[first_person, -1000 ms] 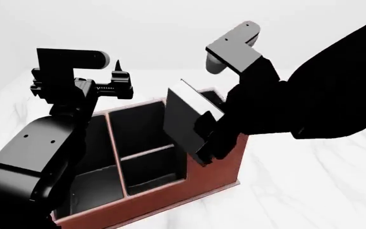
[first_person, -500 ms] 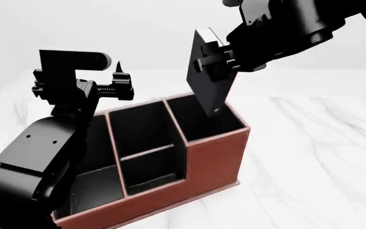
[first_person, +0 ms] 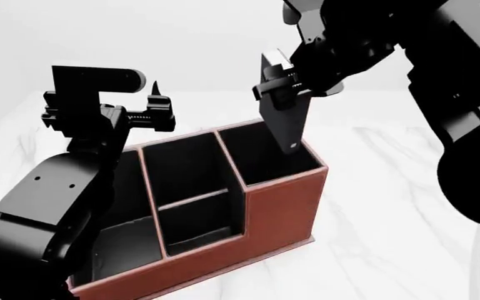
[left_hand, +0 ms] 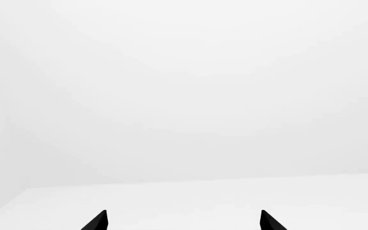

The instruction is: Pick up the book and place it in the right compartment of the caddy.

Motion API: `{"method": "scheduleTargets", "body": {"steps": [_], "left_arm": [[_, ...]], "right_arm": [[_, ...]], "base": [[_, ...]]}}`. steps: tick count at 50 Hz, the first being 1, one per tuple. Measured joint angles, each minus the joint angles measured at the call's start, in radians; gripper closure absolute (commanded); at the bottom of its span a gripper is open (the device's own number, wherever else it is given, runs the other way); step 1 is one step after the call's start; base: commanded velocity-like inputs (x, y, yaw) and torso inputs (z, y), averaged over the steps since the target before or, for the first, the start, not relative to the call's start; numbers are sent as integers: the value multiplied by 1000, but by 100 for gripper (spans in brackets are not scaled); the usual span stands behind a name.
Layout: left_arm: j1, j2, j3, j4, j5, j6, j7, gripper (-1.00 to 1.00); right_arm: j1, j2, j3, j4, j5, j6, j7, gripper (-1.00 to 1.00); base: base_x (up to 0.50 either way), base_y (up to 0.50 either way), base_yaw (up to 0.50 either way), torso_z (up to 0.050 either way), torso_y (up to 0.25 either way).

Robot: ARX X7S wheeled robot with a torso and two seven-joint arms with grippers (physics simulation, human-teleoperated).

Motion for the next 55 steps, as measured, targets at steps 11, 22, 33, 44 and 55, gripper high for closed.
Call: {"method": "scheduleTargets", "body": {"steps": [11, 22, 33, 44, 55], "left_arm": [[3, -2, 3, -4, -2, 6, -2, -100], [7, -6, 4, -1, -7, 6, -5, -100], [8, -8, 6, -3, -10, 10, -8, -100], [9, -10, 8, -7, -13, 15, -11, -100], [13, -12, 10, -9, -16, 21, -13, -100]], "right_arm": [[-14, -18, -9, -3, -17, -14, -26, 100], [-51, -24, -13, -7, -24, -29, -32, 100], [-95, -26, -16, -9, -36, -41, -25, 100], [-137, -26, -13, -3, -50, -73, -34, 100], [-187, -26, -7, 21, -64, -121, -51, 100]], "base": [[0, 0, 0, 0, 1], [0, 0, 0, 0, 1], [0, 0, 0, 1, 1], [0, 0, 0, 0, 1], [0, 0, 0, 0, 1]]}}
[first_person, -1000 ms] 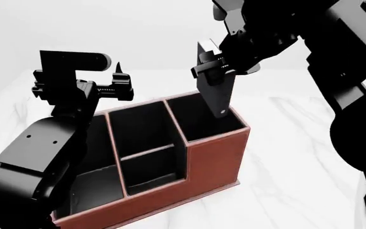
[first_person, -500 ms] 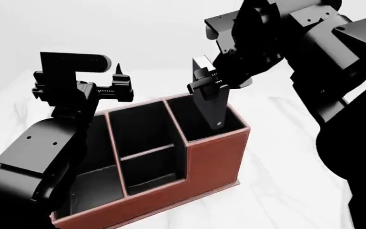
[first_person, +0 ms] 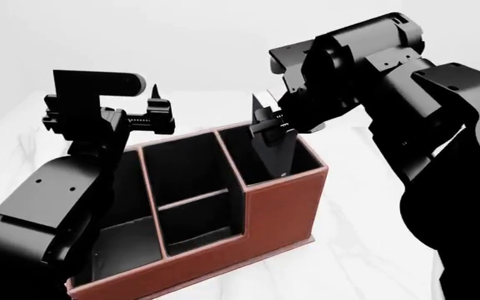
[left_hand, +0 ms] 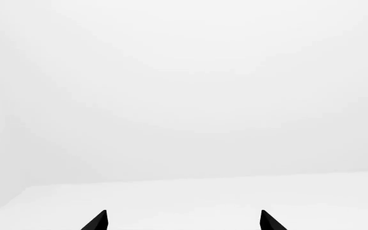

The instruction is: Pick up the book and place it in the right compartment of the caddy.

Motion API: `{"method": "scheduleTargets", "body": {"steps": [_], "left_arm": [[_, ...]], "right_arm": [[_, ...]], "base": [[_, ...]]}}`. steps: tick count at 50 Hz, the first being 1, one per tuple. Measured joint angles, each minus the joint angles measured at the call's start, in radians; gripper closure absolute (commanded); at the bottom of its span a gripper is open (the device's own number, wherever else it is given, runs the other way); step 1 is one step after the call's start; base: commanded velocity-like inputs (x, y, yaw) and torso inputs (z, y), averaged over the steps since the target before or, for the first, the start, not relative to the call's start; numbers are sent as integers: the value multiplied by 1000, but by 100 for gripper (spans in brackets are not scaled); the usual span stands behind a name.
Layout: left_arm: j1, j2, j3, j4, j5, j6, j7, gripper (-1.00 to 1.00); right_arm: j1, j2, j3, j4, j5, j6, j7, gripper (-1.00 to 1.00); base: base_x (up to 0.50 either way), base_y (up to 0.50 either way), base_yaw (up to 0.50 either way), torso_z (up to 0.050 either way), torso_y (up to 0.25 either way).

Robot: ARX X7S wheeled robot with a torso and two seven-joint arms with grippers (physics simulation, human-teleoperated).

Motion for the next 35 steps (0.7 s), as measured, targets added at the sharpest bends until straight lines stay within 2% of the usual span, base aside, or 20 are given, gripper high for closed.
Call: {"method": "scheduleTargets", "body": {"steps": [35], "left_arm": [[16, -8, 2, -12, -10, 20, -6, -100]], "right_arm": [[-147, 0, 4, 17, -20, -84, 21, 100]], "base": [[0, 0, 0, 0, 1]]}}
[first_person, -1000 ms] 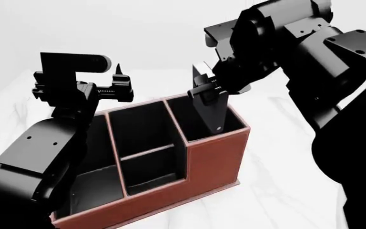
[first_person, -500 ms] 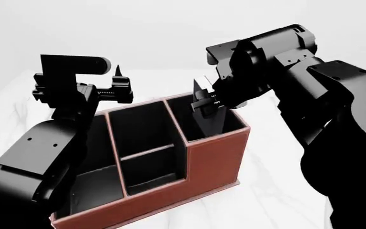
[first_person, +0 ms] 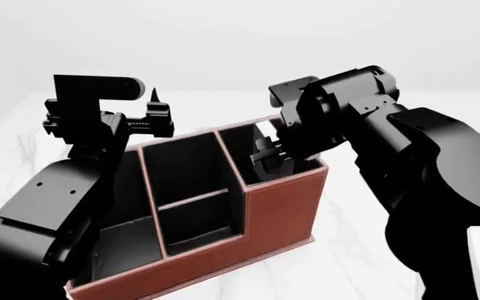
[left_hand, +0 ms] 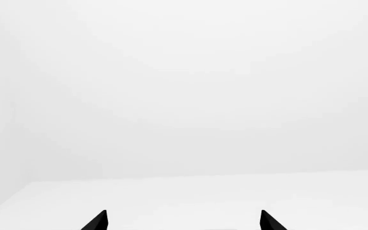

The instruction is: Pick up the book and place it in the right compartment of the caddy.

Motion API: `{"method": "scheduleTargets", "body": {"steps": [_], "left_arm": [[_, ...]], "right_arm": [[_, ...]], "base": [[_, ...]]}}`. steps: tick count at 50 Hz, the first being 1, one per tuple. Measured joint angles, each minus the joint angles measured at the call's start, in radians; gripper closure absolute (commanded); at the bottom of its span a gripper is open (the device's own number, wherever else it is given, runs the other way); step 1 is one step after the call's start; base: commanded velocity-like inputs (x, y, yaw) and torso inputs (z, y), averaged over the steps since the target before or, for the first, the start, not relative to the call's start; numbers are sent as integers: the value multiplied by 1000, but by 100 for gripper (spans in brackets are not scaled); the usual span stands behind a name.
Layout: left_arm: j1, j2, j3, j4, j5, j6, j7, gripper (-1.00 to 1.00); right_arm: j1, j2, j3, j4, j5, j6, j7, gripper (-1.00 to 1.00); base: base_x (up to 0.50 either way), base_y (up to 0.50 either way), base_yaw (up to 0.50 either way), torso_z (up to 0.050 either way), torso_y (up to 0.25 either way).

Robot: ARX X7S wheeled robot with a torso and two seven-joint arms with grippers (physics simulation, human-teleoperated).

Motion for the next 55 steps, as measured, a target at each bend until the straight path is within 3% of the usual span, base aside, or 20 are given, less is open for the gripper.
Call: {"method": "scheduleTargets", "body": {"steps": [24, 25, 41, 55], "left_arm": [[0, -6, 4, -7, -6, 8, -4, -100], [0, -7, 4, -7, -6, 8, -4, -100], [1, -10, 7, -14, -9, 15, -6, -100], [2, -14, 10, -11, -14, 15, -9, -100]], "right_arm": [[-32, 2, -6, 6, 13, -22, 22, 100], [-32, 2, -10, 6, 19, -23, 23, -100], [-2, 4, -8, 1, 19, -34, -11, -100], [191, 3, 38, 42, -16, -39, -18, -100]], "base": [[0, 0, 1, 0, 1], [0, 0, 3, 0, 0], [0, 0, 0, 0, 0], [0, 0, 0, 0, 0]]}}
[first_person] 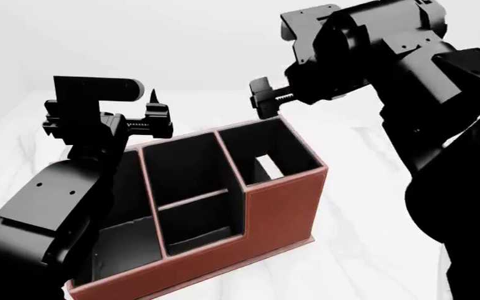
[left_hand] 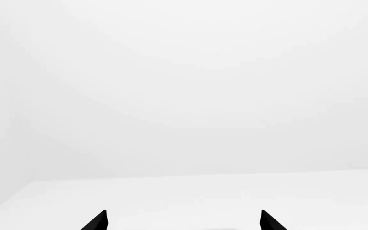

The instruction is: Pick up the book and place it in the right compartment of the caddy.

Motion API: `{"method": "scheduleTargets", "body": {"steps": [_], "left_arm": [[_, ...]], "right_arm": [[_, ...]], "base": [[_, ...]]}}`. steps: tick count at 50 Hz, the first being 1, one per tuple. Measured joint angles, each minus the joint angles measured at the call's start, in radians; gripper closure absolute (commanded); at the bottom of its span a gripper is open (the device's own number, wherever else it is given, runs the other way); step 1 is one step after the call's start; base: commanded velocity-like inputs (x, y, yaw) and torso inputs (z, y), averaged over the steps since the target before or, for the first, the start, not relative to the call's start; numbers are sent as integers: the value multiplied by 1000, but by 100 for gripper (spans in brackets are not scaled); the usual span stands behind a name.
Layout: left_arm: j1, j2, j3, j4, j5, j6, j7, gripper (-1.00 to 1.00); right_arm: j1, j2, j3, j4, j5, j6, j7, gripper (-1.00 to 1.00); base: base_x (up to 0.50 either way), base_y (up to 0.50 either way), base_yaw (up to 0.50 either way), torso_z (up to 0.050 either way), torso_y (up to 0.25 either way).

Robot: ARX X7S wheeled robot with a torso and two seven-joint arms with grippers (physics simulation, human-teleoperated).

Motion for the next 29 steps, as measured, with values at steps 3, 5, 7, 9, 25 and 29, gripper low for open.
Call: {"method": "scheduleTargets", "body": {"steps": [3, 5, 7, 9, 25, 29], "left_arm": [[-1, -1, 1, 2, -1, -1, -1, -100], [-1, -1, 1, 4, -3, -3, -2, -100], [-1, -2, 1, 7, -4, -4, -3, -100], [-1, -2, -1, 10, -7, -6, -3, -100], [8, -7, -9, 40, -26, -20, -10, -100], [10, -8, -10, 44, -29, -20, -11, -100]], "right_arm": [[40, 3, 14, 7, -17, 7, -12, -100], [62, 7, 25, 10, -26, 10, -23, -100], [77, 22, 41, -8, -27, 13, -20, -100], [79, 61, 75, -71, -4, 20, 21, -100], [-366, 644, 357, -1191, -81, -415, 696, -100], [-493, 757, 379, -1395, -161, -535, 817, -100]], "base": [[0, 0, 0, 0, 0], [0, 0, 0, 0, 0], [0, 0, 0, 0, 0], [0, 0, 0, 0, 0], [0, 0, 0, 0, 0], [0, 0, 0, 0, 0]]}}
